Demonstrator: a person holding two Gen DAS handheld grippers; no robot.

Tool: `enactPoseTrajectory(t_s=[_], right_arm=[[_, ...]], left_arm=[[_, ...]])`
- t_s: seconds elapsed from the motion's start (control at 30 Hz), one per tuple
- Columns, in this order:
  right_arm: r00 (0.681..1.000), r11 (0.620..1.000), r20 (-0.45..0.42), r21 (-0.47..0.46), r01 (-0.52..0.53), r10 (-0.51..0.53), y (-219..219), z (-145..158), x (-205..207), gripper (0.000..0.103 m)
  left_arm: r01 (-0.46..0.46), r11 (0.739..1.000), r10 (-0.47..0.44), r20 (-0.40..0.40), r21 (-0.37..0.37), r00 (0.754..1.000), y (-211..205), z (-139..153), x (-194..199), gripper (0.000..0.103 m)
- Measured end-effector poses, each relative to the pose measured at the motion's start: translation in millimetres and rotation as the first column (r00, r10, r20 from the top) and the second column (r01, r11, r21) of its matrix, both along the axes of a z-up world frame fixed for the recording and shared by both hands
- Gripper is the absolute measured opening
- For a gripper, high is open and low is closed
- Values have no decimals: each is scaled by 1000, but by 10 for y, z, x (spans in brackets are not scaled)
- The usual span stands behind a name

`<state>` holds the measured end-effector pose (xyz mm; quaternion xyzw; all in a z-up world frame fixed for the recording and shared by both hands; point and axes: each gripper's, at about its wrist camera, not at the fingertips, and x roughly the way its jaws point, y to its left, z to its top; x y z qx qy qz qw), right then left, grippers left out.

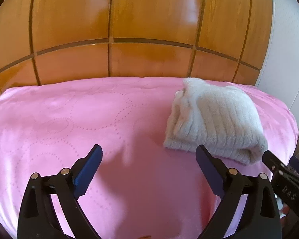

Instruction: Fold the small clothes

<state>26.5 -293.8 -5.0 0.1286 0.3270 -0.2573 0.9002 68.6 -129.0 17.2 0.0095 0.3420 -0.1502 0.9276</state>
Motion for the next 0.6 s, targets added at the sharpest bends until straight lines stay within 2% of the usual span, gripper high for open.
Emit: enactPoseTrajectory(t_s=[0.13, 0.6], right_arm=[[1000, 1000, 0, -5, -7, 7, 43, -21, -29, 101], [1000, 997, 5, -78, 13, -12, -1, -94, -7, 101]], left_arm=[[-13, 1000, 13, -6, 10, 1000, 17, -59, -70, 98], [-23, 997, 22, 10, 74, 1000, -71, -81, -176, 99]])
